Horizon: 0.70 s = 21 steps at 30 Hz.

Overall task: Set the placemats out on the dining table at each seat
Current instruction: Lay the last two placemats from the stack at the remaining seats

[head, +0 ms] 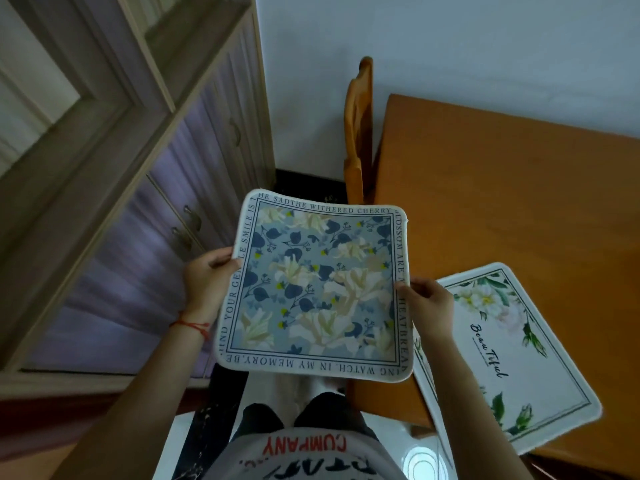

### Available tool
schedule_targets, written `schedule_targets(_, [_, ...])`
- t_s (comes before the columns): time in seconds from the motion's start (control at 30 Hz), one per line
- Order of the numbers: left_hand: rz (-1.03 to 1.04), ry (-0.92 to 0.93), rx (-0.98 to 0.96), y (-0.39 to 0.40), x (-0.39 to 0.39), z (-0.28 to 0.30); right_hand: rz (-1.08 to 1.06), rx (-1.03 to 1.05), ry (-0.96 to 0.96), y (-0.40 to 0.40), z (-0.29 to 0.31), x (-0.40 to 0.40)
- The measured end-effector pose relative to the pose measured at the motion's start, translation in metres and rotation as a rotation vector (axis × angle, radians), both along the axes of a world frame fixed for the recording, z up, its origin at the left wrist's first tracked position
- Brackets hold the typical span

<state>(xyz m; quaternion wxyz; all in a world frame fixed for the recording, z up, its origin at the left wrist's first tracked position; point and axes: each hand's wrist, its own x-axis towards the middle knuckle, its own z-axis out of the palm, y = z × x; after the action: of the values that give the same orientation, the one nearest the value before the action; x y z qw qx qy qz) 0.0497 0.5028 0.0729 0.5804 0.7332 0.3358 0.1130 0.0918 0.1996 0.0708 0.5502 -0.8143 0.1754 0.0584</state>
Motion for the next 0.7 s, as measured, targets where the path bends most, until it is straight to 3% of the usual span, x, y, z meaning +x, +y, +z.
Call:
schedule_targets(0.37, [-0.079, -0.130, -0.031, 0.016, 0.085, 0.040, -0.094, 0.142, -0.055, 0.012, 0.041, 0.061])
schedule_targets(0.7, [-0.308, -0.153, -0.059, 0.052, 0.194, 0.060, -0.271, 0.176, -0.128, 0.047, 0.057, 0.109])
